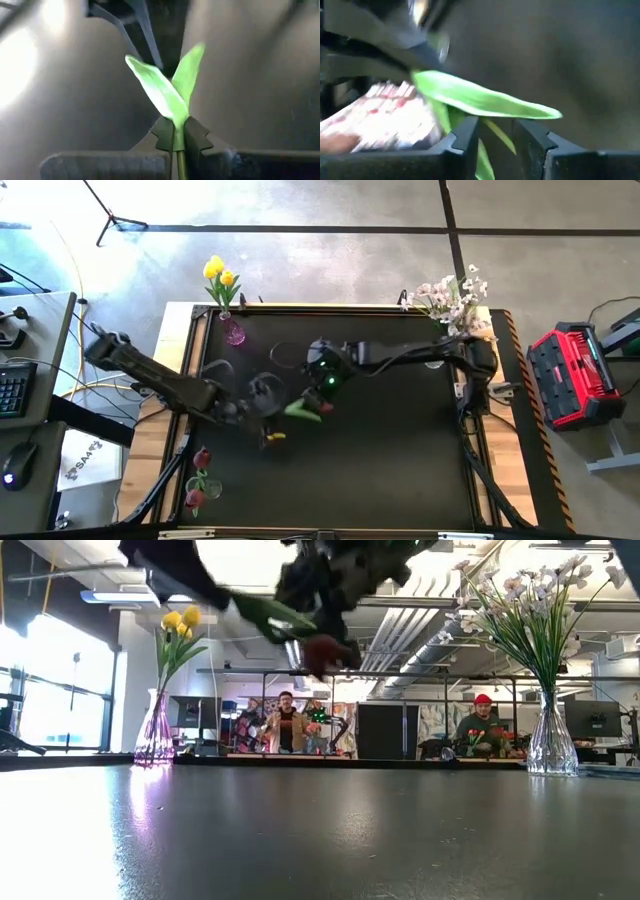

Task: Sort flowers into vase by color
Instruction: Put the red flower into the bottom transparent vase

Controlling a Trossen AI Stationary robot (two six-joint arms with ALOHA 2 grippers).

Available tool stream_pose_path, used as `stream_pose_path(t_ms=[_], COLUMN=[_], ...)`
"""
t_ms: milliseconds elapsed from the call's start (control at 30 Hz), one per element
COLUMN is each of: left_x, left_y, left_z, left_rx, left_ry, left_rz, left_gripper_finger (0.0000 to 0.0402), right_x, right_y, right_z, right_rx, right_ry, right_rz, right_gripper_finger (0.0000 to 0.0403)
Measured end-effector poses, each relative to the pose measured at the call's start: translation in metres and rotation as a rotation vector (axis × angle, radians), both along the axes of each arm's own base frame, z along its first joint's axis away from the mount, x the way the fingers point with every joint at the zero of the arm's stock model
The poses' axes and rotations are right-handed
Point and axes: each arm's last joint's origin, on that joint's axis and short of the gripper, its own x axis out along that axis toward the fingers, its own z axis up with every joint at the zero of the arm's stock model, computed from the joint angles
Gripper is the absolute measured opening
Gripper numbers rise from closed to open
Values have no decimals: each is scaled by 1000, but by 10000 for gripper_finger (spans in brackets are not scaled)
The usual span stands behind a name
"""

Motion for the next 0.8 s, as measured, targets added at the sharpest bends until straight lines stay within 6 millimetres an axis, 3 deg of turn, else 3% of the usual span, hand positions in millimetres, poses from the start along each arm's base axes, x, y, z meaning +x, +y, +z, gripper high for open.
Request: stream_pose_path(t_ms=[200, 300, 500, 800], left_x=[-40, -62, -102, -143], left_y=[18, 19, 3, -24], left_z=[51, 74, 102, 128], left_rx=[-11, -20, -26, 1], left_ry=[-251, -366, -517, -707], left_rz=[158, 126, -95, -252], left_gripper_finger=[0, 0, 0, 0], right_x=[-34, -50, -64, -52], right_y=[-7, -9, -6, 10], right_z=[67, 82, 82, 69], right_rx=[-434, -587, -635, -618], right_ry=[-103, -90, 11, 13], right_rz=[-300, -391, -406, -385], right_gripper_finger=[99, 99, 99, 99])
